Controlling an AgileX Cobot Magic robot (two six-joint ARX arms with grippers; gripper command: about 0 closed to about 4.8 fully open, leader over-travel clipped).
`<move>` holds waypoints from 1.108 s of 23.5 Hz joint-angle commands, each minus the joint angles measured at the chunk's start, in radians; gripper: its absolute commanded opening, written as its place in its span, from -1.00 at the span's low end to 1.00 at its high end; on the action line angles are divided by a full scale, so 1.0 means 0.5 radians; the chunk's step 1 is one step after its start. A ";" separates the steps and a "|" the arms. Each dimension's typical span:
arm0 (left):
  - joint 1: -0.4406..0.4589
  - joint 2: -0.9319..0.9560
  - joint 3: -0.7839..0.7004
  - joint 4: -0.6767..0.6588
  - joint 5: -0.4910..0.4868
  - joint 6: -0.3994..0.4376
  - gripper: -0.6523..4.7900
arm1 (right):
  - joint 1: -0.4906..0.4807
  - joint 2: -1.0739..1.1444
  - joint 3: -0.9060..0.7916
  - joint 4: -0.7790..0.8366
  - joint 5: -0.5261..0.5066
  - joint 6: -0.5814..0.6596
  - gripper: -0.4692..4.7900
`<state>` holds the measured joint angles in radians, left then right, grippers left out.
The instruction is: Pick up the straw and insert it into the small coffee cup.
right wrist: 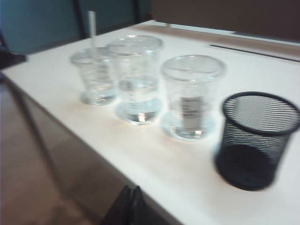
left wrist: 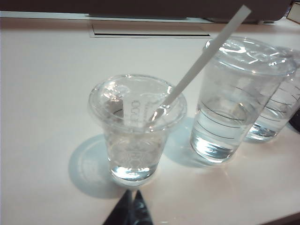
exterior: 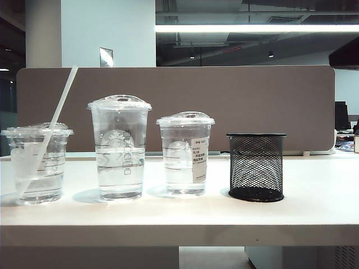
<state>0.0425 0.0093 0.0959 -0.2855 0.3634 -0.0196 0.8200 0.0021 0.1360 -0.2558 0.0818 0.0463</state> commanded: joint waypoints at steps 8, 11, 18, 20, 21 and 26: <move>-0.001 0.002 0.002 0.020 0.005 0.002 -0.78 | -0.546 -0.003 -0.238 0.133 0.143 -0.053 -0.82; -0.001 0.002 0.002 0.020 0.005 0.002 -0.78 | -0.836 -0.003 -0.263 0.135 -0.101 -0.042 -0.82; -0.001 0.002 0.002 0.020 0.005 0.002 -0.78 | -1.428 -0.003 -0.265 0.149 -0.329 -0.040 -0.82; -0.001 0.002 0.002 0.020 0.005 0.002 -0.78 | -1.483 -0.003 -0.266 0.142 -0.220 -0.042 -0.82; -0.001 0.002 0.002 0.020 0.005 0.002 -0.78 | -1.480 -0.003 -0.267 0.135 -0.146 -0.043 -0.82; -0.001 0.002 0.003 0.020 0.005 0.002 -0.78 | -1.482 -0.003 -0.267 0.140 -0.167 -0.048 -0.82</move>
<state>0.0425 0.0086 0.0959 -0.2886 0.3637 -0.0196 0.0784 0.0017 0.0086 -0.1936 -0.0010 0.0219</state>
